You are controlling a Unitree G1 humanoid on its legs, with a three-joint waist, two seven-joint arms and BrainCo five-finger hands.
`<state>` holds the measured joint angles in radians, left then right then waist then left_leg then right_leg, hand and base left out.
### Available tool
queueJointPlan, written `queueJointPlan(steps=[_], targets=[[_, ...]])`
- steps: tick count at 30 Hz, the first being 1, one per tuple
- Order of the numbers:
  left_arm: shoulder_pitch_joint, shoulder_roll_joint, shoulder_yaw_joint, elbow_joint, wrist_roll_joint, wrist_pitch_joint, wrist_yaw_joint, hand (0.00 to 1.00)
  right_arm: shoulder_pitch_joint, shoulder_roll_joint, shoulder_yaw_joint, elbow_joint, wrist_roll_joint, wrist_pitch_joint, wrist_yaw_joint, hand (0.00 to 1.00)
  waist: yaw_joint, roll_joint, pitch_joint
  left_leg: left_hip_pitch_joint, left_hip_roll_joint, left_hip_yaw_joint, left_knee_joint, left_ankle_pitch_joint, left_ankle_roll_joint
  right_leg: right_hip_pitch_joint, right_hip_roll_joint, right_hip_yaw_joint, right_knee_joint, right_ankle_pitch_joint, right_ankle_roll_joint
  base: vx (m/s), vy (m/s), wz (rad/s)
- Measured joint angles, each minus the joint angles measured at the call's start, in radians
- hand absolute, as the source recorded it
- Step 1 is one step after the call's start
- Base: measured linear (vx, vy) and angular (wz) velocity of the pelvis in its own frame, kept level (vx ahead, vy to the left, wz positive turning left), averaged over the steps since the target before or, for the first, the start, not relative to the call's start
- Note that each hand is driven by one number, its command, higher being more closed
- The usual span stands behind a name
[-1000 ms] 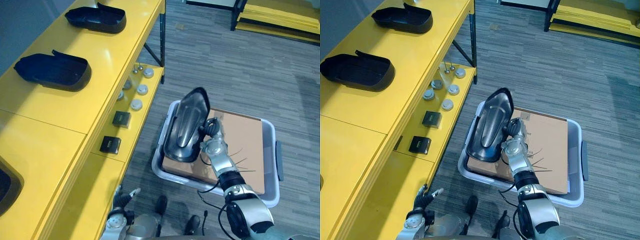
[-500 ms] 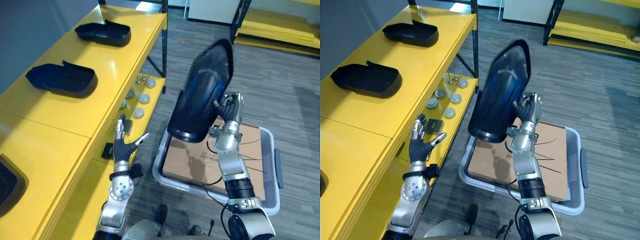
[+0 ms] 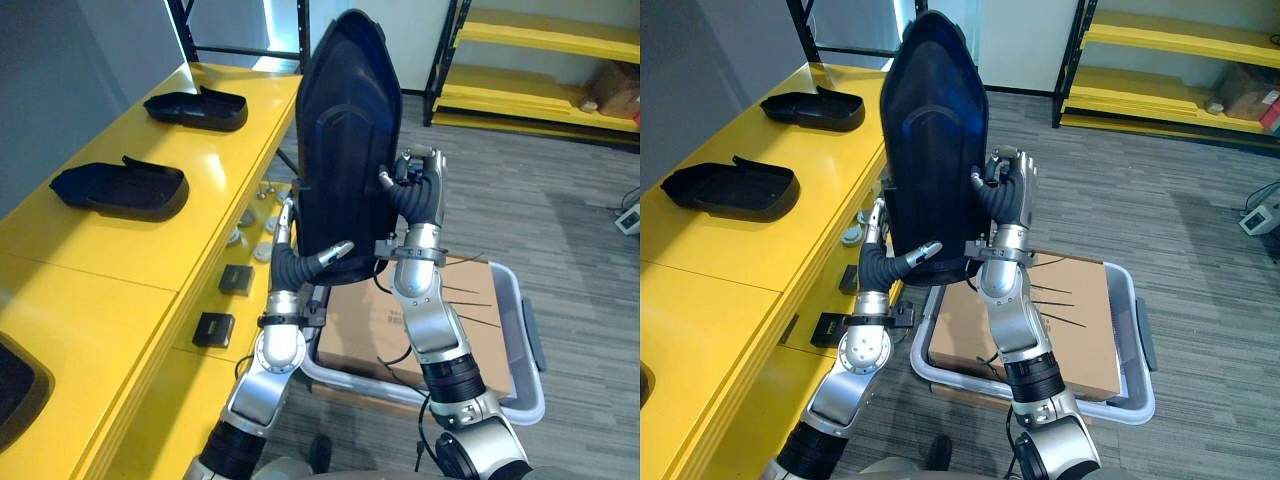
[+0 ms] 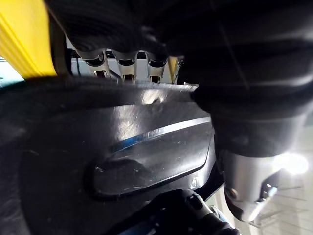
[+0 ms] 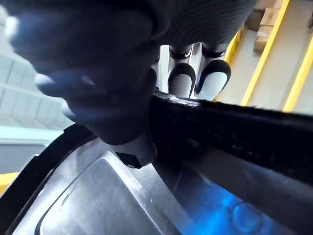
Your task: Walk over and take plastic housings, then place them on the shelf
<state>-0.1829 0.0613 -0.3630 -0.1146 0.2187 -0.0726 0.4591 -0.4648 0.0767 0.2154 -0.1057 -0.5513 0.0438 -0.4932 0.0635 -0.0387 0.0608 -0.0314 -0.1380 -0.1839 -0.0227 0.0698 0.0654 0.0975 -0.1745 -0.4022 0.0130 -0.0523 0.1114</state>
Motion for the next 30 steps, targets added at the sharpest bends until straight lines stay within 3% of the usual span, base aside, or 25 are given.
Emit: queueJointPlan(steps=[4,5,11,20,27,30], targets=[[0.000,0.000,-0.006,0.051,-0.004,0.032,0.003,1.00,0.001,0.003,0.028,-0.002,0.012,-0.016,0.012,1.00,-0.019,-0.003,-0.021,0.000,-0.001,0.001,-0.001,0.000,0.000,0.000,0.000,0.000,-0.002,0.000,0.000,0.01,-0.015,0.00],[0.000,0.000,-0.006,0.051,-0.008,0.034,0.003,1.00,0.001,0.003,0.030,-0.003,0.014,-0.025,0.012,0.00,-0.021,-0.003,-0.022,0.000,0.000,0.001,-0.001,0.000,0.000,0.000,0.000,0.000,-0.003,0.000,0.000,0.00,-0.032,-0.01],[-0.006,0.003,0.013,0.051,-0.022,0.042,0.007,1.00,0.051,-0.017,0.036,-0.003,0.113,-0.068,0.022,0.00,-0.023,-0.004,-0.028,0.004,0.002,0.015,-0.001,0.000,0.000,0.001,0.001,0.015,-0.009,0.007,-0.003,-0.01,-0.015,-0.07],[-0.015,0.025,0.054,0.050,-0.022,0.048,-0.004,1.00,0.076,-0.127,0.016,-0.003,0.277,-0.119,0.127,0.00,-0.027,-0.004,-0.028,0.005,0.002,0.019,-0.001,0.000,0.000,0.003,0.002,0.020,-0.013,0.014,-0.002,-0.01,-0.004,-0.02],[0.026,0.007,0.068,0.026,-0.010,0.027,-0.068,1.00,0.114,-0.239,-0.136,-0.044,0.440,-0.194,0.228,0.00,-0.030,-0.005,-0.028,0.005,0.000,0.016,-0.004,0.000,0.000,0.003,0.000,0.017,-0.013,0.015,-0.001,0.00,0.000,0.00],[0.079,-0.010,0.105,0.022,-0.007,0.002,-0.090,1.00,0.159,-0.237,-0.354,-0.080,0.591,-0.235,0.234,0.00,-0.052,-0.005,-0.028,0.005,-0.001,0.014,-0.006,0.000,0.000,0.001,0.000,0.017,-0.013,0.015,0.000,0.00,0.000,0.01]])
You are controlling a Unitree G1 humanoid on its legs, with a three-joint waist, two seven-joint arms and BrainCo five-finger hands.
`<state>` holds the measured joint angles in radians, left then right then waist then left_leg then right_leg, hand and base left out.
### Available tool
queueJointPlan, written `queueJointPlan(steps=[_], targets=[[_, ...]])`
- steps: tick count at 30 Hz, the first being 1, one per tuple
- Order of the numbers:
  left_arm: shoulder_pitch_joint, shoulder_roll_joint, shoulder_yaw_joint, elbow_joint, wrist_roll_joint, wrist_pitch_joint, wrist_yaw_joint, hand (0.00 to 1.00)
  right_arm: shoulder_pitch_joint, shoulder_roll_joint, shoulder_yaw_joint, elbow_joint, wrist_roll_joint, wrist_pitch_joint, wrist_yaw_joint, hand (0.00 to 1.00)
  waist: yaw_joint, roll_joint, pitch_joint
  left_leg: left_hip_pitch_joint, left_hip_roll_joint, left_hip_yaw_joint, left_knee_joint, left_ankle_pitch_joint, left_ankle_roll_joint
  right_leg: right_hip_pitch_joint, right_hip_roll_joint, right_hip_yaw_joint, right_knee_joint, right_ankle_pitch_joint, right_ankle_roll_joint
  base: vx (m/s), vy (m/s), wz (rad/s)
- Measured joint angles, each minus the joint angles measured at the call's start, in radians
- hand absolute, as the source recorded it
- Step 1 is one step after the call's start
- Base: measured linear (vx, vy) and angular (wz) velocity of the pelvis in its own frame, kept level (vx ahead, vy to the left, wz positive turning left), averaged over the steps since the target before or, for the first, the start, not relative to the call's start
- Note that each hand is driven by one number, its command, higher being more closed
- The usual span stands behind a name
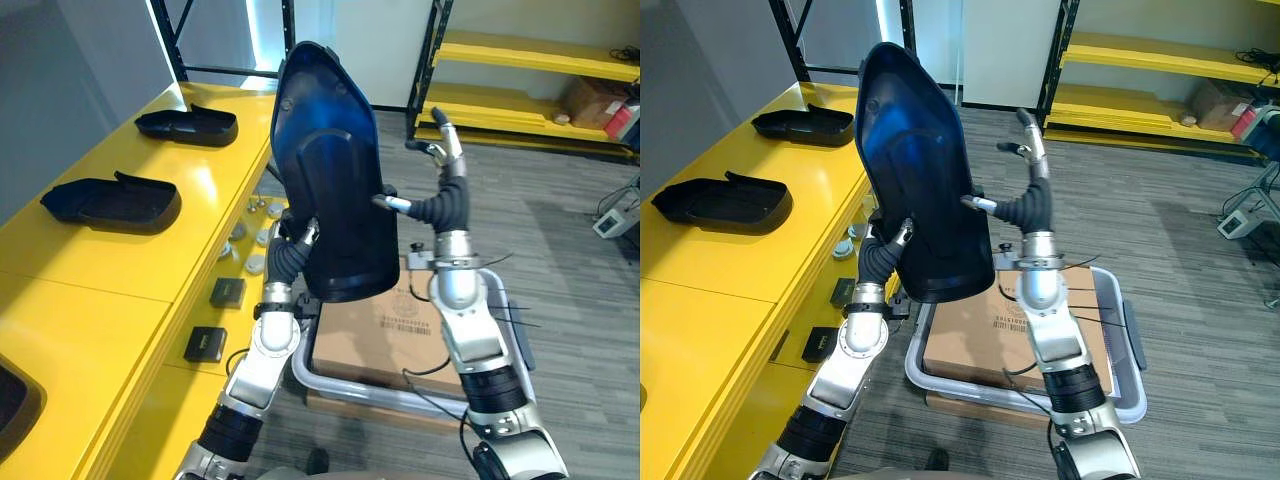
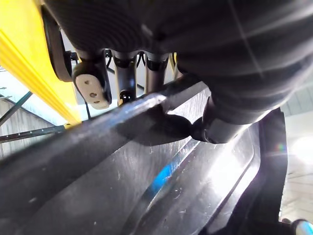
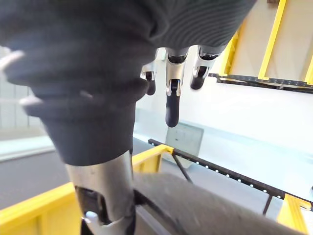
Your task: Walk over and take plastic housings, then place them on the shelf
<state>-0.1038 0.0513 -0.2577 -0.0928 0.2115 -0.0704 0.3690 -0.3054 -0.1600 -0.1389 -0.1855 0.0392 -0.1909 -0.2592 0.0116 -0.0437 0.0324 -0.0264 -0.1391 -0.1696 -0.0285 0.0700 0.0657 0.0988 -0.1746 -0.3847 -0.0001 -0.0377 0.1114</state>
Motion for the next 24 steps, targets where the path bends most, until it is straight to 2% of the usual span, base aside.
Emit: queueJointPlan(steps=[2,4,5,7,12,18,24], targets=[[0.066,0.014,0.040,0.000,0.000,0.000,0.000,1.00,0.012,-0.014,-0.229,0.013,0.075,-0.009,-0.054,0.00,-0.003,0.000,0.000,0.000,0.000,0.001,-0.002,0.000,0.000,-0.001,0.000,0.001,0.000,-0.001,0.001,0.00,0.000,-0.02],[0.122,0.031,0.080,0.000,-0.001,0.000,0.001,1.00,0.075,-0.037,-0.312,0.037,0.135,-0.041,-0.088,0.00,-0.014,0.000,0.000,0.000,0.002,0.003,-0.005,0.000,0.000,-0.004,0.000,0.002,-0.001,-0.002,0.001,0.00,0.000,-0.05],[0.147,0.035,0.109,0.000,-0.001,0.002,0.001,1.00,0.124,-0.040,-0.317,0.066,0.161,-0.046,-0.090,0.00,-0.024,0.000,0.000,0.000,0.004,0.005,-0.007,0.000,0.000,-0.007,0.002,0.005,0.000,-0.002,0.001,0.00,-0.009,-0.08],[0.160,0.030,0.114,-0.012,-0.002,0.005,0.002,1.00,0.192,-0.039,-0.316,0.142,0.188,-0.042,-0.086,0.00,-0.025,0.000,0.000,-0.003,0.007,0.010,-0.008,-0.001,0.000,-0.014,0.004,0.011,0.002,-0.003,0.000,-0.01,-0.029,-0.09],[0.198,0.020,0.103,-0.146,-0.002,0.003,-0.019,1.00,0.303,0.038,-0.319,0.433,0.229,0.006,-0.050,0.00,-0.023,0.003,-0.001,-0.005,0.013,0.019,-0.010,-0.004,-0.005,-0.022,0.006,0.018,0.013,-0.007,-0.006,-0.01,-0.018,-0.04],[0.250,-0.013,0.112,-0.175,-0.001,-0.006,-0.042,1.00,0.422,0.143,-0.307,0.723,0.189,0.090,0.037,0.00,-0.018,0.025,-0.014,-0.010,0.019,0.014,-0.009,-0.005,-0.005,-0.035,0.006,0.009,0.042,-0.027,-0.009,0.00,-0.027,0.04],[0.282,-0.044,0.112,-0.210,-0.001,-0.006,-0.062,1.00,0.468,0.198,-0.229,0.893,0.153,0.134,0.091,0.00,0.003,0.029,-0.016,-0.001,0.024,0.008,-0.007,-0.008,-0.009,-0.035,0.005,-0.001,0.078,-0.049,-0.017,-0.01,-0.013,0.04]])
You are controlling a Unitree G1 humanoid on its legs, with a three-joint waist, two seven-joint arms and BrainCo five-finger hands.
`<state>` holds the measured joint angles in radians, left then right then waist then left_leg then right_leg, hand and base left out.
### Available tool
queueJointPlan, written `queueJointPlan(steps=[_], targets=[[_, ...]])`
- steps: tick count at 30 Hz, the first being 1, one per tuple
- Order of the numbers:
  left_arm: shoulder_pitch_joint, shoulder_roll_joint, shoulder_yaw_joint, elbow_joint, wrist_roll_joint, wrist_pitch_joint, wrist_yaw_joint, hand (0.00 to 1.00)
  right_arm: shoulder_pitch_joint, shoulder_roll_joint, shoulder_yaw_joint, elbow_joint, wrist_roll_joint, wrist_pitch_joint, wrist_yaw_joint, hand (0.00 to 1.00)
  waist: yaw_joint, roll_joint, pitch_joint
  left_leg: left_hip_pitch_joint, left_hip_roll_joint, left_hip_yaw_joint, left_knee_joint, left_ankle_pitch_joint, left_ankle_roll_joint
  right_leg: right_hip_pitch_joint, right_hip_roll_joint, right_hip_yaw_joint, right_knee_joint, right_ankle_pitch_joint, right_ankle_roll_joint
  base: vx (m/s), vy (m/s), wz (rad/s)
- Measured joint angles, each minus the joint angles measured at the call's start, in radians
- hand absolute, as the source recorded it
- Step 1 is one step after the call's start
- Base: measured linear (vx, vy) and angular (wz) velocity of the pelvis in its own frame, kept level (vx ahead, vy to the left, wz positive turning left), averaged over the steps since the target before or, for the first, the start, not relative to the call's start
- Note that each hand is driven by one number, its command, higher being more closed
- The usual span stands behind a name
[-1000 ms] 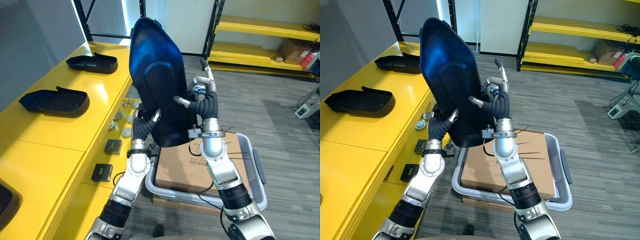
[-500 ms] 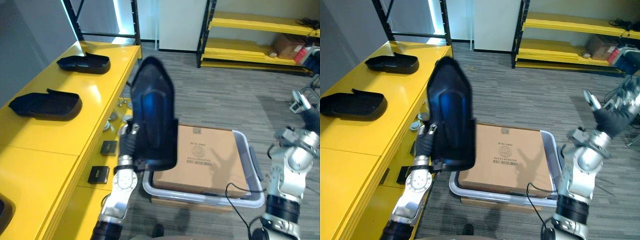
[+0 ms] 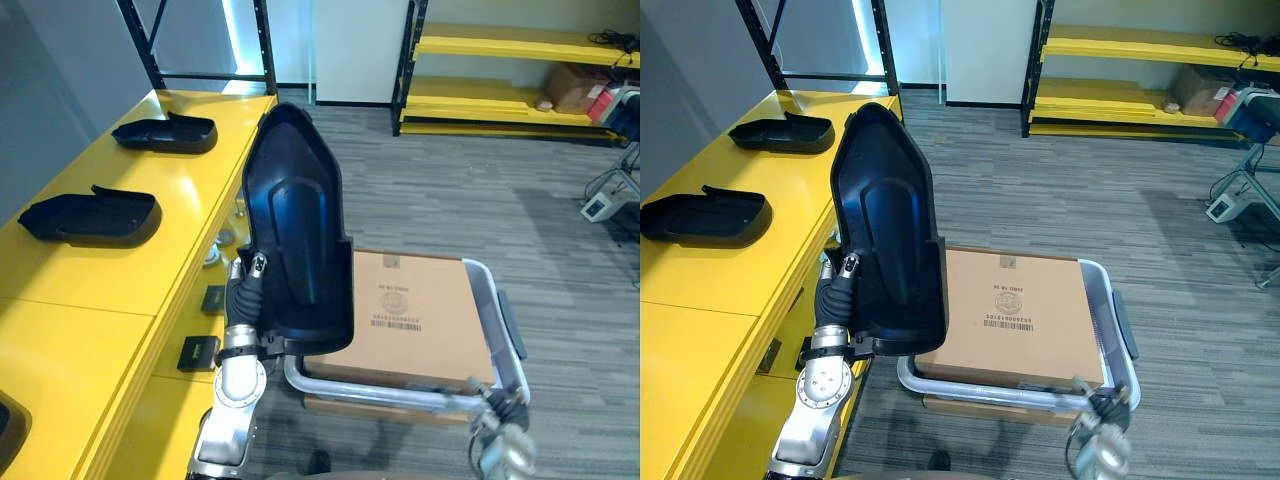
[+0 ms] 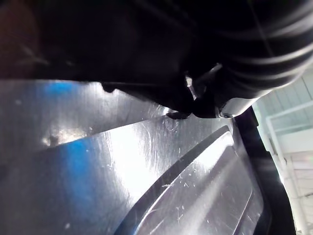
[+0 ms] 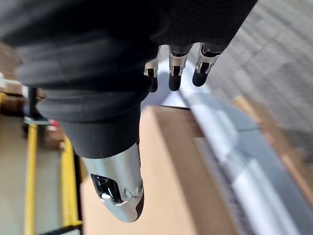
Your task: Walk over and take plastic housings, then place them on the shelf
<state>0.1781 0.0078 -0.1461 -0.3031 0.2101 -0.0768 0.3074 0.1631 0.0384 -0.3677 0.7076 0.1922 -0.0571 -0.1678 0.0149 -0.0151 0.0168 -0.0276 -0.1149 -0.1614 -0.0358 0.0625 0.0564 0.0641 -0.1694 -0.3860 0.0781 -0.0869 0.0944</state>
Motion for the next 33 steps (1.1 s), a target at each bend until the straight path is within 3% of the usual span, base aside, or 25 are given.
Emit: queueJointPlan(steps=[8,12,14,15,16,17,18,19,20,22,23,24,25,26,27,28,30,31,32,33], targets=[[0.007,-0.037,0.024,-0.004,-0.004,0.000,-0.001,1.00,-0.004,0.008,0.066,0.024,-0.030,0.000,0.017,0.00,0.021,0.003,-0.003,0.002,0.000,-0.031,0.015,-0.006,-0.009,0.010,-0.005,-0.027,0.045,-0.028,-0.007,-0.03,-0.020,0.12],[0.007,-0.043,0.018,-0.005,-0.004,0.000,-0.001,1.00,-0.010,0.007,0.133,0.048,-0.040,-0.002,0.016,0.00,0.043,0.001,-0.001,-0.023,-0.024,-0.108,0.066,-0.012,-0.020,0.022,-0.025,-0.112,0.104,-0.072,-0.006,-0.02,-0.035,0.65],[0.006,-0.043,0.004,-0.008,-0.006,0.000,0.000,1.00,-0.016,0.008,0.160,0.067,-0.046,-0.002,0.002,0.00,0.055,0.001,0.006,-0.048,-0.036,-0.134,0.097,-0.036,-0.045,0.022,-0.042,-0.160,0.139,-0.092,-0.009,-0.07,-0.033,0.82],[0.007,-0.042,0.003,-0.025,-0.008,-0.001,0.000,1.00,-0.014,0.004,0.157,0.068,-0.047,-0.009,-0.014,0.00,0.054,0.001,0.018,-0.101,0.015,0.036,0.152,-0.102,-0.061,0.031,-0.048,-0.215,0.148,-0.093,-0.010,-0.11,-0.014,0.90],[0.005,-0.042,0.001,-0.032,-0.009,-0.003,0.000,1.00,-0.014,-0.004,0.157,0.068,-0.047,-0.011,-0.015,0.00,0.047,0.002,0.025,-0.124,0.049,0.124,0.186,-0.104,-0.064,0.036,-0.048,-0.237,0.149,-0.093,-0.011,-0.14,0.009,1.04],[0.005,-0.044,-0.007,-0.041,-0.014,-0.008,-0.002,1.00,-0.012,-0.021,0.158,0.069,-0.047,-0.011,-0.024,0.00,0.051,0.004,0.032,-0.178,0.123,0.289,0.257,-0.114,-0.053,0.036,-0.044,-0.273,0.151,-0.093,-0.011,-0.12,0.050,0.70],[0.005,-0.045,-0.023,-0.047,-0.022,-0.009,-0.003,1.00,-0.010,-0.029,0.158,0.068,-0.048,-0.012,-0.030,0.00,0.052,0.020,0.027,-0.207,0.166,0.371,0.313,-0.134,-0.027,0.038,-0.045,-0.298,0.162,-0.095,-0.011,-0.09,0.073,0.64],[0.005,-0.044,-0.038,-0.052,-0.024,-0.010,-0.004,1.00,-0.005,-0.036,0.159,0.063,-0.048,-0.013,-0.035,0.00,0.052,0.018,0.029,-0.224,0.195,0.420,0.361,-0.146,-0.006,0.037,-0.054,-0.326,0.185,-0.103,-0.004,-0.07,0.135,0.58],[0.004,-0.051,-0.053,-0.054,-0.034,-0.017,-0.009,1.00,-0.001,-0.046,0.159,0.060,-0.050,-0.015,-0.044,0.00,0.053,0.035,0.027,-0.237,0.183,0.430,0.376,-0.135,0.018,0.036,-0.071,-0.360,0.243,-0.121,0.003,-0.04,0.132,0.57],[-0.002,-0.053,-0.081,-0.054,-0.043,-0.022,-0.019,1.00,0.000,-0.067,0.157,0.079,-0.058,-0.015,-0.052,0.00,0.037,0.033,0.026,-0.236,0.103,0.345,0.292,-0.106,0.017,0.034,-0.097,-0.385,0.258,-0.154,-0.019,-0.06,0.138,1.38],[-0.021,-0.048,-0.080,-0.040,-0.052,-0.031,-0.019,1.00,-0.007,-0.075,0.134,0.122,-0.067,-0.028,-0.053,0.00,0.012,0.001,0.017,-0.272,0.113,0.400,0.340,-0.193,0.024,0.041,-0.111,-0.421,0.196,-0.127,-0.021,-0.09,0.124,1.82],[-0.031,-0.042,-0.081,-0.037,-0.057,-0.036,-0.017,1.00,-0.012,-0.085,0.133,0.136,-0.069,-0.034,-0.056,0.00,0.011,-0.013,0.022,-0.314,0.144,0.421,0.453,-0.228,0.069,0.038,-0.125,-0.462,0.196,-0.110,0.006,-0.07,0.106,1.30],[-0.032,-0.031,-0.083,-0.034,-0.073,-0.047,-0.009,1.00,-0.021,-0.100,0.133,0.140,-0.069,-0.032,-0.058,0.00,0.029,-0.002,0.032,-0.345,0.235,0.451,0.589,-0.248,0.075,0.053,-0.128,-0.476,0.187,-0.090,0.030,-0.03,0.174,0.72],[-0.033,-0.023,-0.083,-0.009,-0.083,-0.057,-0.002,1.00,-0.018,-0.115,0.133,0.143,-0.069,-0.034,-0.063,0.00,0.023,0.017,0.026,-0.323,0.307,0.458,0.587,-0.234,0.013,0.075,-0.120,-0.513,0.170,-0.072,0.054,0.03,0.176,0.66],[-0.036,-0.023,-0.084,0.012,-0.084,-0.060,-0.002,1.00,-0.014,-0.127,0.133,0.146,-0.068,-0.036,-0.067,0.00,0.014,0.030,0.021,-0.308,0.318,0.429,0.554,-0.256,-0.058,0.088,-0.119,-0.528,0.167,-0.066,0.065,0.12,0.297,0.99],[-0.047,-0.011,-0.093,0.067,-0.085,-0.057,-0.004,1.00,-0.027,-0.142,0.132,0.186,-0.069,-0.044,-0.072,0.00,0.004,0.023,0.020,-0.303,0.247,0.406,0.510,-0.249,-0.050,0.105,-0.150,-0.560,0.146,-0.046,0.075,0.14,0.255,0.79],[-0.046,-0.004,-0.092,0.078,-0.089,-0.054,-0.005,1.00,-0.038,-0.149,0.132,0.200,-0.069,-0.045,-0.072,0.00,0.005,0.003,0.009,-0.314,0.211,0.389,0.507,-0.246,-0.040,0.112,-0.162,-0.576,0.127,-0.027,0.067,0.13,0.209,0.65],[-0.047,-0.002,-0.087,0.078,-0.094,-0.054,-0.005,1.00,-0.048,-0.164,0.131,0.219,-0.078,-0.047,-0.075,0.00,0.005,0.006,0.011,-0.330,0.167,0.350,0.525,-0.254,-0.027,0.115,-0.188,-0.593,0.144,-0.022,0.050,0.11,0.203,0.75],[-0.047,-0.002,-0.086,0.077,-0.097,-0.054,-0.004,1.00,-0.046,-0.174,0.129,0.221,-0.081,-0.042,-0.078,0.00,0.006,0.009,0.013,-0.330,0.143,0.326,0.526,-0.262,-0.015,0.120,-0.207,-0.588,0.179,-0.039,0.016,0.11,0.224,1.02],[-0.047,0.004,-0.086,0.076,-0.105,-0.054,-0.003,1.00,-0.034,-0.180,0.122,0.229,-0.082,-0.035,-0.089,0.00,0.005,0.021,0.020,-0.325,0.116,0.292,0.521,-0.268,-0.006,0.092,-0.217,-0.480,0.245,-0.104,-0.075,0.08,0.151,0.79]])
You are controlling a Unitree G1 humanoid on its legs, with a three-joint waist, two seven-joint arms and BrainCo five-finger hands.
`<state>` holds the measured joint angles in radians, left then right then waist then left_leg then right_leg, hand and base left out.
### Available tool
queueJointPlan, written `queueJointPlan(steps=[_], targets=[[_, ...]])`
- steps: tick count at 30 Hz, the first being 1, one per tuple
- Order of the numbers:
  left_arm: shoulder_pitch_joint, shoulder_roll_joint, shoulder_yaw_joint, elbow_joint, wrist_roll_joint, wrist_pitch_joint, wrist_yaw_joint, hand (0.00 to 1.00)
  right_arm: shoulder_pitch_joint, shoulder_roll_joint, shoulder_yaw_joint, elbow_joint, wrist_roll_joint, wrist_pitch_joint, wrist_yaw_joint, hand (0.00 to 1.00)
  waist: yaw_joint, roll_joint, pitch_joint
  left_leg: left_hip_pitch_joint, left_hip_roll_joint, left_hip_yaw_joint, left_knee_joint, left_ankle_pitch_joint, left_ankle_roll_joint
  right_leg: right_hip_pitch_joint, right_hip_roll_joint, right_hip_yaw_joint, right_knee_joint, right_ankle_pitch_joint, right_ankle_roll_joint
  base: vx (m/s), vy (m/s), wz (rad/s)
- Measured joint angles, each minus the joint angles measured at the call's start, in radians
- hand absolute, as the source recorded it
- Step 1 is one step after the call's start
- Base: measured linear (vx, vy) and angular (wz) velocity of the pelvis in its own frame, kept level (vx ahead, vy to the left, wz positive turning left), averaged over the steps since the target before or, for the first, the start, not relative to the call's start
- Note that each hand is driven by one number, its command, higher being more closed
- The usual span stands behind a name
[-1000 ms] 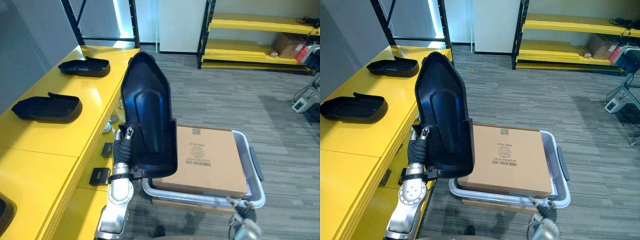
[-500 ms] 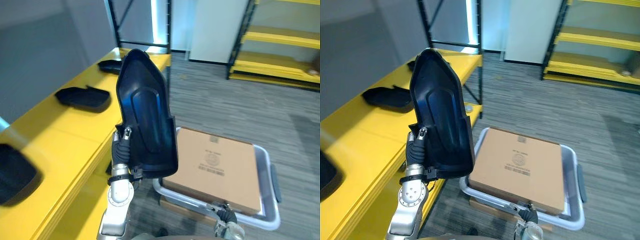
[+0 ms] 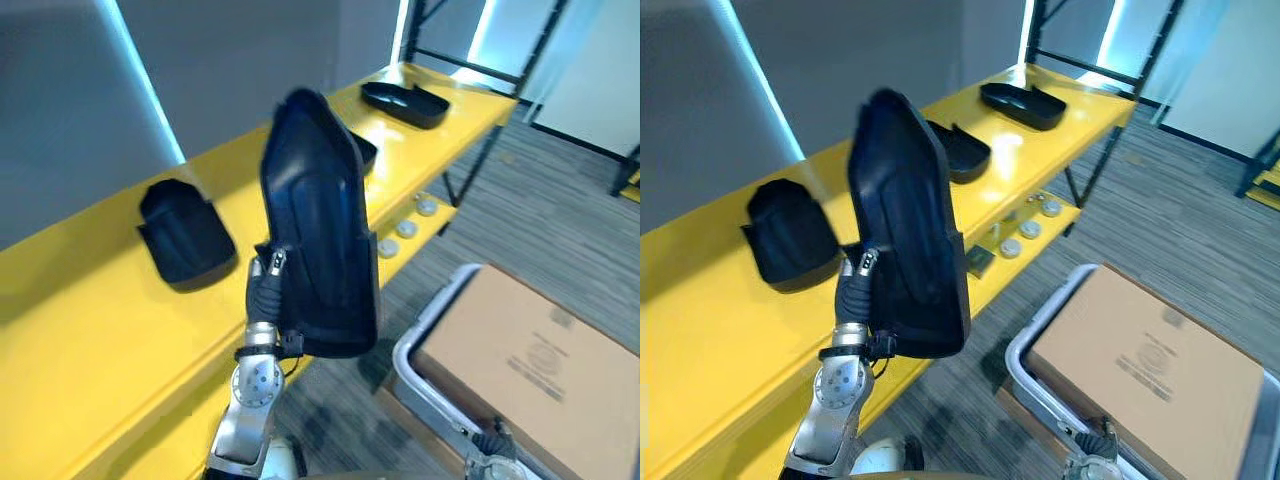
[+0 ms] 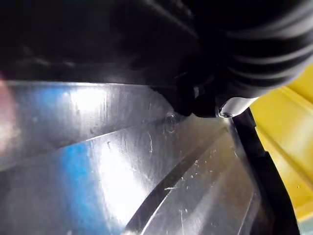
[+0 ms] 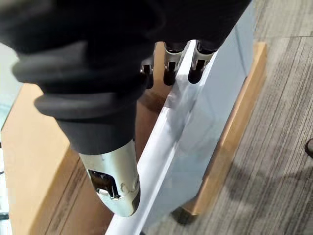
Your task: Walk over and take plastic housings, then place them on the shelf
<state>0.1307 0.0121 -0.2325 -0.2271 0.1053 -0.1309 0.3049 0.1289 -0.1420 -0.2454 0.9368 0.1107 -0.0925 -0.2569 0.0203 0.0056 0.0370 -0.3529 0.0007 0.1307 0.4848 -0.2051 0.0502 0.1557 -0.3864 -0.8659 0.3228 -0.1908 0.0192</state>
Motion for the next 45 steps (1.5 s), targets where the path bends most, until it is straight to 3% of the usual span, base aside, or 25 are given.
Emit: queueJointPlan(steps=[1,2,3,6,8,9,11,12,14,15,17,20,32,35,37,39,42,45], targets=[[0.000,0.005,0.001,-0.001,-0.004,0.000,0.002,1.00,0.004,-0.002,-0.006,0.007,0.000,0.003,0.000,0.00,-0.001,-0.001,0.000,0.004,-0.010,-0.020,-0.007,-0.001,0.002,-0.029,0.015,0.101,0.031,-0.040,-0.017,0.04,0.068,0.86],[0.000,0.013,0.001,-0.001,-0.005,0.000,0.005,1.00,0.008,-0.004,-0.010,0.016,0.001,0.010,0.000,0.00,-0.004,0.001,0.006,0.027,-0.021,-0.056,-0.034,0.003,-0.007,-0.082,0.083,0.320,0.067,-0.097,0.004,0.02,-0.023,0.79],[0.000,0.015,0.000,-0.001,-0.003,0.000,0.005,1.00,0.012,-0.001,-0.008,0.026,0.006,0.024,0.000,0.00,-0.003,0.006,0.011,0.065,-0.025,-0.086,-0.074,0.024,-0.013,-0.118,0.153,0.474,0.075,-0.129,0.024,0.01,-0.055,0.78],[-0.013,0.011,-0.008,-0.010,-0.002,-0.008,0.009,1.00,0.043,0.012,0.032,0.027,0.017,0.033,0.000,0.00,-0.010,0.015,0.024,0.160,-0.036,-0.182,-0.199,0.085,-0.021,-0.217,0.277,0.668,0.089,-0.143,0.030,-0.01,-0.133,0.81],[-0.038,0.012,-0.033,-0.010,0.003,-0.014,0.021,1.00,0.072,0.026,0.054,0.008,0.026,0.040,0.002,0.00,-0.025,0.021,0.035,0.171,-0.037,-0.262,-0.238,0.108,-0.040,-0.272,0.333,0.786,0.092,-0.137,0.033,-0.07,-0.204,1.34],[-0.044,0.011,-0.049,-0.022,0.010,-0.014,0.028,1.00,0.095,0.056,0.057,-0.020,0.037,0.045,0.003,0.00,-0.045,-0.003,0.042,0.173,-0.055,-0.297,-0.241,0.117,-0.054,-0.274,0.328,0.834,0.052,-0.124,0.042,-0.10,-0.245,1.60],[-0.026,0.007,-0.072,-0.055,0.024,-0.015,0.027,1.00,0.098,0.097,0.061,-0.024,0.041,0.045,0.021,0.00,-0.036,-0.044,0.054,0.185,-0.056,-0.318,-0.265,0.125,-0.066,-0.275,0.308,0.768,0.077,-0.087,0.015,-0.05,-0.335,1.40],[-0.020,0.000,-0.087,-0.074,0.025,-0.016,0.023,1.00,0.098,0.099,0.061,-0.071,0.048,0.048,0.038,0.00,-0.033,-0.025,0.056,0.161,-0.029,-0.316,-0.241,0.132,-0.079,-0.261,0.301,0.678,0.039,-0.063,0.003,-0.02,-0.351,1.28],[-0.020,-0.018,-0.107,-0.090,0.026,-0.032,0.023,1.00,0.087,0.094,0.076,-0.144,0.050,0.039,0.048,0.00,-0.028,0.004,0.052,0.124,0.015,-0.316,-0.200,0.130,-0.083,-0.239,0.331,0.598,-0.009,-0.040,-0.003,0.00,-0.218,1.08],[-0.020,-0.020,-0.111,-0.094,0.025,-0.033,0.023,1.00,0.078,0.099,0.085,-0.141,0.053,0.049,0.040,0.00,-0.022,0.003,0.052,0.131,0.027,-0.314,-0.213,0.131,-0.083,-0.232,0.337,0.579,-0.019,-0.034,-0.011,0.04,-0.165,0.92],[-0.017,-0.028,-0.122,-0.099,0.023,-0.035,0.023,1.00,0.082,0.127,0.090,-0.130,0.067,0.060,0.038,0.00,-0.001,-0.009,0.050,0.174,0.070,-0.311,-0.322,0.179,-0.144,-0.217,0.355,0.531,-0.050,-0.010,-0.048,0.06,-0.197,0.53],[0.002,-0.027,-0.113,-0.099,0.019,-0.034,0.023,1.00,0.078,0.150,0.090,-0.131,0.067,0.060,0.038,0.00,-0.003,-0.022,0.047,0.191,0.089,-0.293,-0.357,0.216,-0.167,-0.208,0.371,0.532,-0.066,0.001,-0.058,0.04,-0.099,-0.05],[0.071,-0.022,-0.128,-0.074,0.020,-0.032,0.002,1.00,0.094,0.155,0.095,-0.128,0.034,0.073,0.015,0.00,-0.004,-0.024,-0.008,0.228,0.076,-0.299,-0.459,0.273,-0.152,-0.178,0.368,0.529,-0.115,0.024,-0.039,-0.02,0.010,0.04],[0.076,-0.012,-0.128,-0.076,0.020,-0.032,-0.001,1.00,0.093,0.153,0.095,-0.130,0.035,0.073,0.006,0.00,-0.005,-0.017,-0.007,0.180,0.069,-0.350,-0.411,0.274,-0.156,-0.183,0.368,0.467,-0.111,0.022,-0.037,-0.10,-0.018,0.46],[0.075,-0.010,-0.128,-0.076,0.020,-0.032,0.000,1.00,0.091,0.149,0.095,-0.126,0.034,0.074,-0.004,0.00,-0.007,-0.018,-0.007,0.118,0.078,-0.322,-0.370,0.256,-0.137,-0.195,0.361,0.408,-0.119,0.030,-0.050,-0.11,0.035,0.85],[0.077,-0.009,-0.115,-0.076,0.016,-0.032,0.001,1.00,0.071,0.129,0.095,-0.091,0.021,0.074,-0.011,0.00,-0.006,-0.032,0.009,0.070,0.139,-0.158,-0.268,0.251,-0.127,-0.197,0.334,0.368,-0.115,0.035,-0.049,-0.05,0.086,0.64],[0.085,-0.009,-0.093,-0.076,0.002,-0.033,0.006,1.00,0.067,0.109,0.098,-0.073,-0.031,0.077,-0.027,0.00,-0.007,-0.039,0.012,0.084,0.204,-0.085,-0.209,0.238,-0.114,-0.192,0.304,0.366,-0.109,0.047,-0.029,-0.01,0.151,0.14],[0.083,-0.011,-0.092,-0.075,-0.016,-0.033,0.007,1.00,0.063,0.082,0.109,-0.072,-0.150,0.079,-0.036,0.00,-0.009,-0.045,0.014,0.136,0.264,-0.054,-0.231,0.240,-0.121,-0.198,0.246,0.392,-0.082,0.059,0.026,0.00,0.367,-0.09]])
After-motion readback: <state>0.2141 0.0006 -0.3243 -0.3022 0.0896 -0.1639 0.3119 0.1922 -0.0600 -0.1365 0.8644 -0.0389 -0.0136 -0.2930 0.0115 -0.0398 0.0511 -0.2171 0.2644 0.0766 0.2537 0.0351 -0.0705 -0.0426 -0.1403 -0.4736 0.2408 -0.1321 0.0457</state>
